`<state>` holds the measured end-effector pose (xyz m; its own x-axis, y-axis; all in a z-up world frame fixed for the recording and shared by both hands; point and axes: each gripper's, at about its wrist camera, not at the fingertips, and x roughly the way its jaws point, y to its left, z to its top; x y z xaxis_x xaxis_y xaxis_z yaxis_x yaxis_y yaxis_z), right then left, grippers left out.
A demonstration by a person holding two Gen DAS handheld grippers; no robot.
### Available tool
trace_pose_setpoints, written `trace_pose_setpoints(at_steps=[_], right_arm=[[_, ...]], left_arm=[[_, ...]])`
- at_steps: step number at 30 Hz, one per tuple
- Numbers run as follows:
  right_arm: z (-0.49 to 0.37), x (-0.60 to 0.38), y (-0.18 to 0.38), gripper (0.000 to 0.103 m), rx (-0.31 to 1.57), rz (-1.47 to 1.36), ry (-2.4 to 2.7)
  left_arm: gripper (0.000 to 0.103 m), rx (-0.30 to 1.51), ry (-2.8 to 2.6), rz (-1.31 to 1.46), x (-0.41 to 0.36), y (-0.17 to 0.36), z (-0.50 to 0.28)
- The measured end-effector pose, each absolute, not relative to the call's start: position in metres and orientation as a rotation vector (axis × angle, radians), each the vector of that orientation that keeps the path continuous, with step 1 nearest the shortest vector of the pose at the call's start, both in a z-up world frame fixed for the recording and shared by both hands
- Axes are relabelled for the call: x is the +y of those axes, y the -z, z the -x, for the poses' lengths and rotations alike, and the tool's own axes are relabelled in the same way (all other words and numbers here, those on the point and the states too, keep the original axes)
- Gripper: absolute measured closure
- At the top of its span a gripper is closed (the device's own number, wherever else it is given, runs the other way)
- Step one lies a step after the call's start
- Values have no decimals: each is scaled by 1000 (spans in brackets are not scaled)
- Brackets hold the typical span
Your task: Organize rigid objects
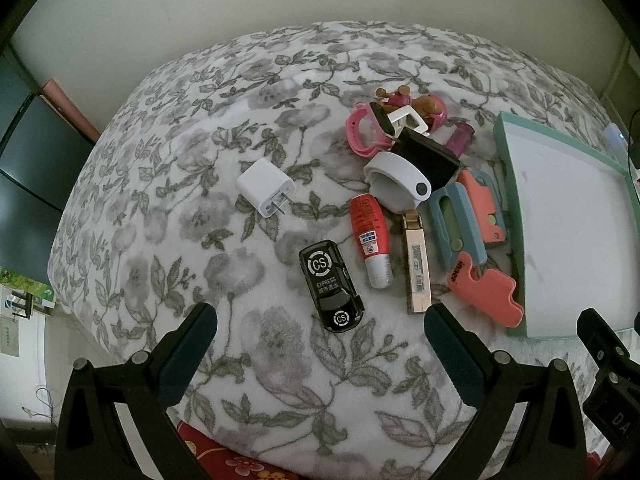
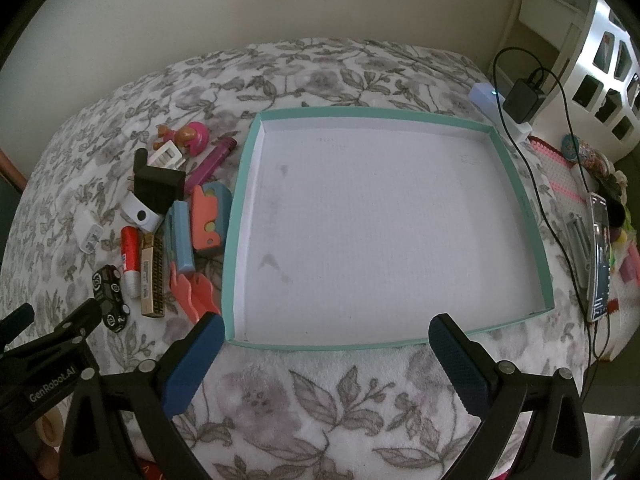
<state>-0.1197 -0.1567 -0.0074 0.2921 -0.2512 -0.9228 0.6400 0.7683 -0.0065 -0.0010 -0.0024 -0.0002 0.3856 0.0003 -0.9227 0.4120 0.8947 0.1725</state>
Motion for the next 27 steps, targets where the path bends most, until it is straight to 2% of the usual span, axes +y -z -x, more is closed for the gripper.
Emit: trace_pose_setpoints(at_steps=[9, 12, 15, 18, 22, 27], right_arm=[[113, -151, 3, 0, 1085, -389, 536], [99, -146, 3, 0, 1072, -382, 481], [86, -141, 11, 0, 1101, -407, 412], [74, -131, 17, 6, 1129, -364, 374], [61, -122, 22, 17, 1145, -350, 302], [45, -117, 26, 27, 1148, -343, 247]], left_arm=[[0, 1162, 205, -276, 16, 1, -18], [0, 1043, 217, -165, 31, -2, -30], [0, 1132, 175, -176, 39, 5, -38], [0, 1238, 174, -154, 37, 18, -46], [0, 1296, 182, -117, 35, 31, -53], [1, 1361, 175, -116, 29, 47, -59]])
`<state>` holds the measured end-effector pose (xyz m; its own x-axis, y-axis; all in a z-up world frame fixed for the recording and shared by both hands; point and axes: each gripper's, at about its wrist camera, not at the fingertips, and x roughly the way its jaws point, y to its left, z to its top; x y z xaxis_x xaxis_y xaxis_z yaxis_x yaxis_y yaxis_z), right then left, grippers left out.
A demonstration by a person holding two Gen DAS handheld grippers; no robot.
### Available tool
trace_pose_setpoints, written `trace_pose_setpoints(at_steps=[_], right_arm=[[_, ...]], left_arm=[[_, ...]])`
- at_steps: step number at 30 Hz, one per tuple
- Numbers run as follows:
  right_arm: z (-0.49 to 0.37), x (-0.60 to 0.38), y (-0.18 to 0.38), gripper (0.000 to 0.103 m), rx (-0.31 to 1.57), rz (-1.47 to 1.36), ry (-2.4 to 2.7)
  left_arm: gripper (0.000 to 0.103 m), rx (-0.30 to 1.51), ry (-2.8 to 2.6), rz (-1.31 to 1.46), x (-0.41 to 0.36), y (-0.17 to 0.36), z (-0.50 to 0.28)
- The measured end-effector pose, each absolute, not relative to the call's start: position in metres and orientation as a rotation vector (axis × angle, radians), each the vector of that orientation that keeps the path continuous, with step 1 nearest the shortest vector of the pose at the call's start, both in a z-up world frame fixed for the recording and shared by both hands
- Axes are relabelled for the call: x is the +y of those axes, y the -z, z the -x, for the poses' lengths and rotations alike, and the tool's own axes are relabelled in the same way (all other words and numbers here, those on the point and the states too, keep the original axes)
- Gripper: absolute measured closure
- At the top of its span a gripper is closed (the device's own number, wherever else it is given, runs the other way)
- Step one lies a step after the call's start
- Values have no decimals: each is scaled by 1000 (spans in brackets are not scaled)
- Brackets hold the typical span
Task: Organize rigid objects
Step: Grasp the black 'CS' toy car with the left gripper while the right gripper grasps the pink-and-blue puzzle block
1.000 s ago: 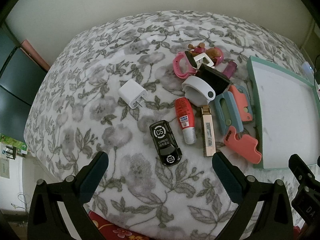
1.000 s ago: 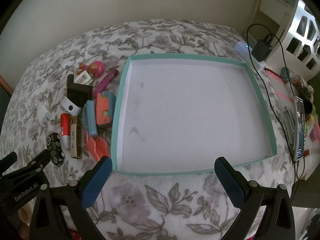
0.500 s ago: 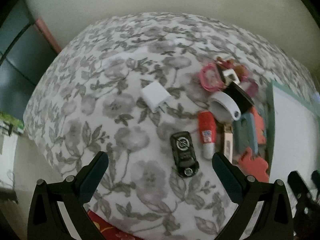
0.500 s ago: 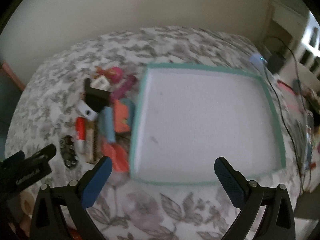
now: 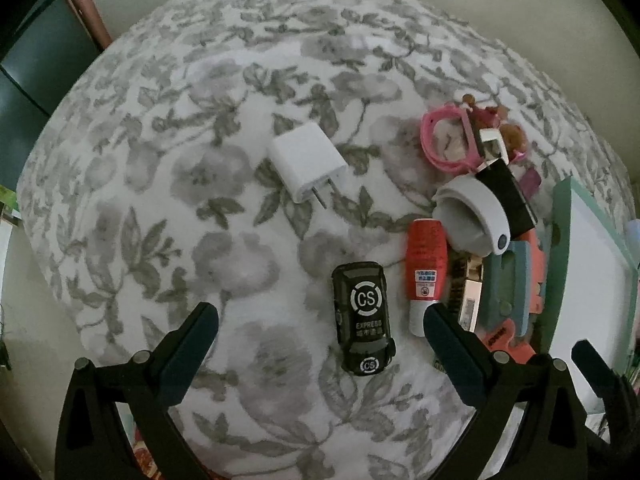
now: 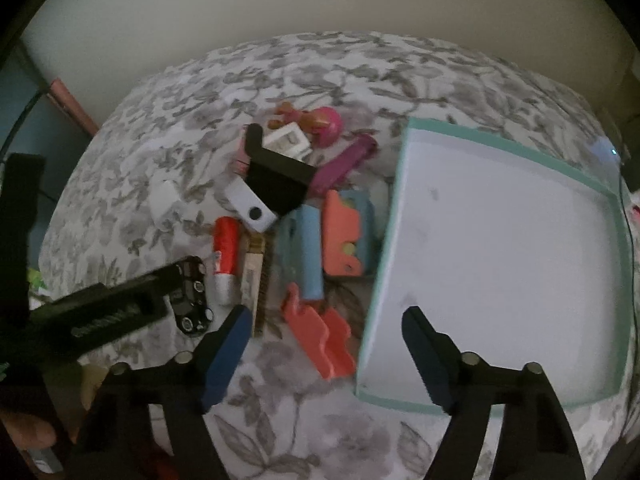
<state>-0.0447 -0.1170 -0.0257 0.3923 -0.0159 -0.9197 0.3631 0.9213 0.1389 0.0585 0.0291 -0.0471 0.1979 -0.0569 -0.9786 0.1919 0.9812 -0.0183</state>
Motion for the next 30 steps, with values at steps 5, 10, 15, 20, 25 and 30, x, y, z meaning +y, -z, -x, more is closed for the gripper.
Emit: trace_pose_setpoints(at_steps=[5, 10, 15, 20, 25, 30], right_arm=[[30, -117, 34, 37, 1166, -360, 196], [18, -122, 51, 45, 1212, -387, 197], [8, -124, 62, 52, 1236, -401, 188], [-1, -121, 79, 60, 1282, -406, 177], [-8, -116, 80, 58, 1267, -367, 179], [-6, -110, 79, 62, 1263, -324, 189]], left_arm=[[1, 1404, 190, -122, 19, 61, -66], [6, 1417, 175, -152, 14, 68, -68], [24, 1414, 173, -177, 6, 80, -76], [32, 1425, 188, -171, -2, 90, -83], [36, 1417, 185, -163, -2, 92, -85], [65, 1404, 239, -177, -4, 81, -77]])
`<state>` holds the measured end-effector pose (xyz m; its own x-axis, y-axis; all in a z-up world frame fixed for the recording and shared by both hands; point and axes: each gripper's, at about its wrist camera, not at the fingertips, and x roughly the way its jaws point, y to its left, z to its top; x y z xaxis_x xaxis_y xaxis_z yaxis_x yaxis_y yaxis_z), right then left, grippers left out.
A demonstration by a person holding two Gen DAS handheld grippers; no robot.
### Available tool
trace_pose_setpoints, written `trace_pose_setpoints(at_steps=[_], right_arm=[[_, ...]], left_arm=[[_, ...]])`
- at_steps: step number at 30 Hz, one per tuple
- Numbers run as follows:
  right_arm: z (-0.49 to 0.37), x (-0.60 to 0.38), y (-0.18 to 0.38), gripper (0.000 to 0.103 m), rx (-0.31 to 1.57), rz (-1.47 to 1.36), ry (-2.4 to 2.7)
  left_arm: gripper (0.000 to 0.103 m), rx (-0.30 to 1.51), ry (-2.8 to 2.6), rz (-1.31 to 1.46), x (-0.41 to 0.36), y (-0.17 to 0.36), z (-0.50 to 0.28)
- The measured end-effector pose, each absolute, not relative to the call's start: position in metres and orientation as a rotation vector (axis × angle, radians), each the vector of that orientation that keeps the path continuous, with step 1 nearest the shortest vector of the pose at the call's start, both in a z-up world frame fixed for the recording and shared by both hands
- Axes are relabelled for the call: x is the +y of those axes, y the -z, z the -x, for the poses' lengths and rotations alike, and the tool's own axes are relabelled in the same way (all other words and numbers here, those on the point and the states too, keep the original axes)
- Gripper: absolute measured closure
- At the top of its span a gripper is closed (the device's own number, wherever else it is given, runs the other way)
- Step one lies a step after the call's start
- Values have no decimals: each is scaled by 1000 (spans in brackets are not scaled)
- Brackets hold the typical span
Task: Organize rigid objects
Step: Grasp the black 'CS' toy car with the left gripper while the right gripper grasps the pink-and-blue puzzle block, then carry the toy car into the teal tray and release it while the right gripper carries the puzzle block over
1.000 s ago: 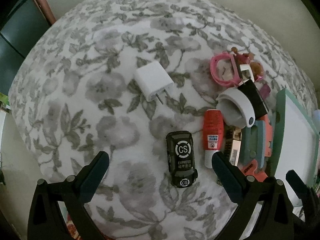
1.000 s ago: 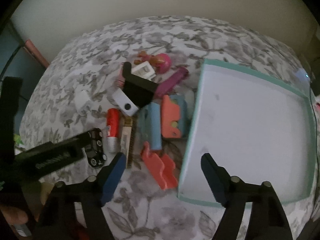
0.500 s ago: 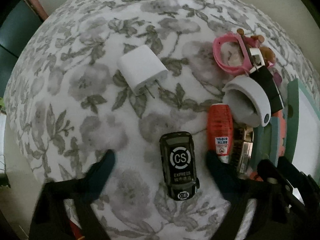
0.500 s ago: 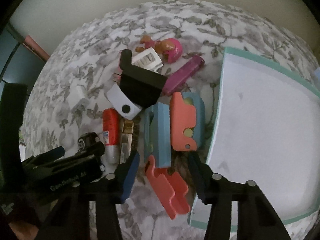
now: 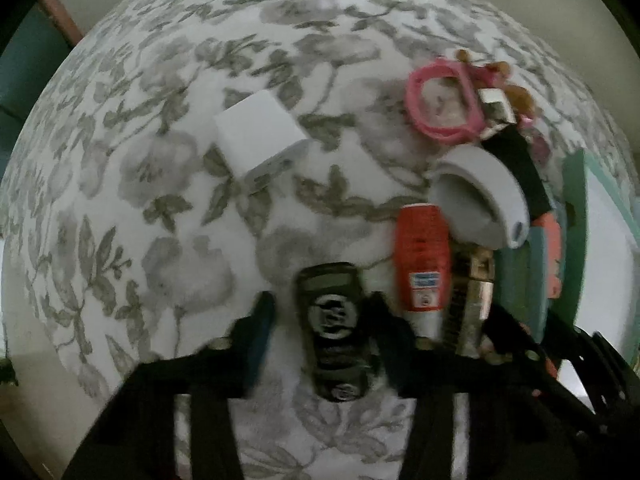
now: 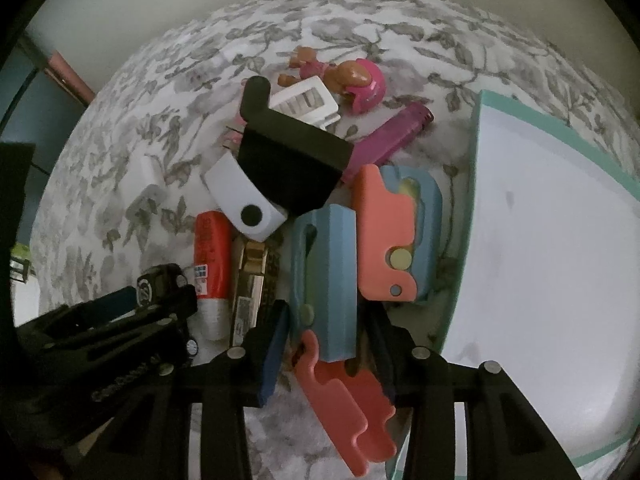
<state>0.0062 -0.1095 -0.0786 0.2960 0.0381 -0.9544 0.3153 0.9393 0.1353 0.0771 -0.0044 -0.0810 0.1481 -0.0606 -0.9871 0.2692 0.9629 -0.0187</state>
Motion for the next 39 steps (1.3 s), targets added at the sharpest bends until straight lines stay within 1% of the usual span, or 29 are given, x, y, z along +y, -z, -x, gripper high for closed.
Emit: trace_pose_setpoints(at_steps=[4, 7, 10, 14, 17, 21, 24, 29, 39], right_arm=[[-7, -105, 78, 69, 1257, -307, 174], [-4, -108, 75, 72, 1249, -343, 165], [0, -112, 67, 80, 1225, -373, 146], [8, -114, 54, 80, 1198, -397, 120], [13, -117, 56, 80, 1205, -415, 121], [12, -111, 63, 80, 1234, -387, 120], [8, -99, 65, 80, 1247, -328, 110], [0, -82, 78, 80, 1291, -224, 114], [-1, -78, 80, 80, 1281, -214, 131]], left_arm=[[67, 1401, 257, -179, -12, 79, -76], [67, 1384, 270, -125, -7, 71, -76], [67, 1318, 285, -116, -7, 53, -70], [67, 1264, 298, -123, -12, 38, -64], [67, 1254, 304, -138, -16, 34, -60], [67, 1269, 294, -145, -7, 39, -62], [67, 1291, 279, -141, -4, 52, -68], [67, 1321, 259, -122, 1, 58, -69], [67, 1345, 256, -106, 6, 61, -66]])
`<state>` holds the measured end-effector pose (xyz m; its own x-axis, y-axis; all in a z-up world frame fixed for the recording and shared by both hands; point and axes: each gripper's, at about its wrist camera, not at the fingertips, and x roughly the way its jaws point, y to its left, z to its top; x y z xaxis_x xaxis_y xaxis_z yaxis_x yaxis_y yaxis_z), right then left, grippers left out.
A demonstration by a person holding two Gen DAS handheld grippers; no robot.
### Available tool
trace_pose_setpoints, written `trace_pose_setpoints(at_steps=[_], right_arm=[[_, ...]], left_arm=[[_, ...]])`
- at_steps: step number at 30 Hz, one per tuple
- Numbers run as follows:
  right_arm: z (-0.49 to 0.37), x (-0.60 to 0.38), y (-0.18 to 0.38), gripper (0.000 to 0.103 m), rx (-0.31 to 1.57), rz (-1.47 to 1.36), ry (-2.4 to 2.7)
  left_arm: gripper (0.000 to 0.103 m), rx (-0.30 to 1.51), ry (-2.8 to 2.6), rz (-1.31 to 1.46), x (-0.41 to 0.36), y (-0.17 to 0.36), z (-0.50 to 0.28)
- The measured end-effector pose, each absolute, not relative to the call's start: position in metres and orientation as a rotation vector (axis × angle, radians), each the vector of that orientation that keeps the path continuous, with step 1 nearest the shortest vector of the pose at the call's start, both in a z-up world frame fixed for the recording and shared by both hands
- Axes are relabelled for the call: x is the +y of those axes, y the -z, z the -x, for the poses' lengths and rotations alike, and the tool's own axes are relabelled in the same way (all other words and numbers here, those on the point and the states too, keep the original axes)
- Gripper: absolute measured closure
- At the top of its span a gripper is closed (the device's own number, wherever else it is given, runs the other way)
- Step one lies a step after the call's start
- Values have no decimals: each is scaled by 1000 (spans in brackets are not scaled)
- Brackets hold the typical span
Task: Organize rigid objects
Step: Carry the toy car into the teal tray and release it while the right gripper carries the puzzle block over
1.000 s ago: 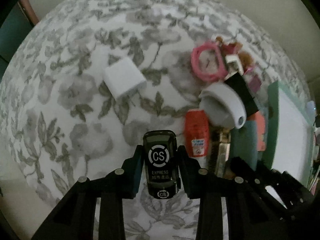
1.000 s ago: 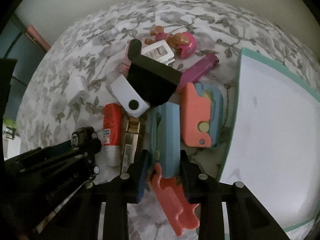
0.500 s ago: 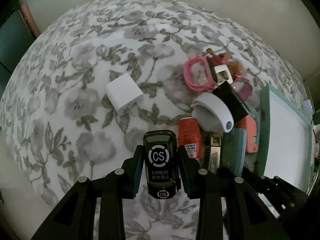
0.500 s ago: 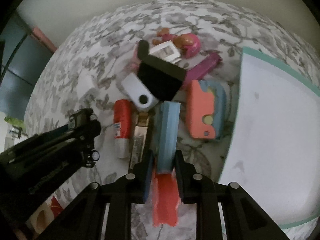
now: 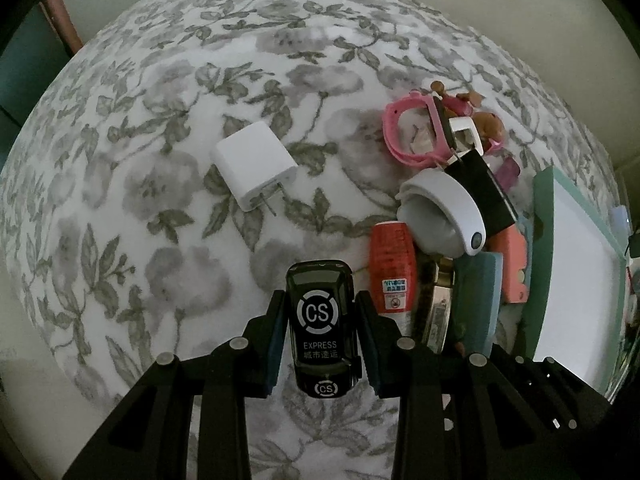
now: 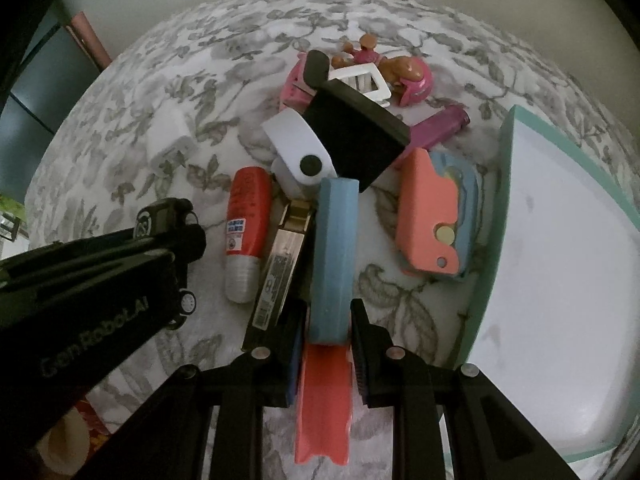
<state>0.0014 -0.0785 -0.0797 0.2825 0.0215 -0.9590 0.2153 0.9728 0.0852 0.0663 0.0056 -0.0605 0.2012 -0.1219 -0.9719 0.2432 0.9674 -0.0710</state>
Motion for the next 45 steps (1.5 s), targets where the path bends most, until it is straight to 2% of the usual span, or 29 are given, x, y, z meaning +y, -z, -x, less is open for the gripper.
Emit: trace_pose_setpoints(at_steps=[11, 15, 26, 33, 45], right_arm=[[20, -121, 32, 81, 1141, -425, 130], [29, -148, 10, 81, 1049, -481, 188], [79, -244, -6, 80, 859, -793, 316], [107, -271, -37, 80, 777, -614, 549], [122, -309, 4, 80, 899, -566, 734]], left_arm=[[68, 1190, 302, -48, 2, 3, -58], [68, 1150, 360, -87, -31, -17, -51], [67, 1153, 517, -168, -127, -26, -25], [67, 1117, 597, -201, -163, -31, -12], [67, 1140, 693, -312, -200, 16, 11]])
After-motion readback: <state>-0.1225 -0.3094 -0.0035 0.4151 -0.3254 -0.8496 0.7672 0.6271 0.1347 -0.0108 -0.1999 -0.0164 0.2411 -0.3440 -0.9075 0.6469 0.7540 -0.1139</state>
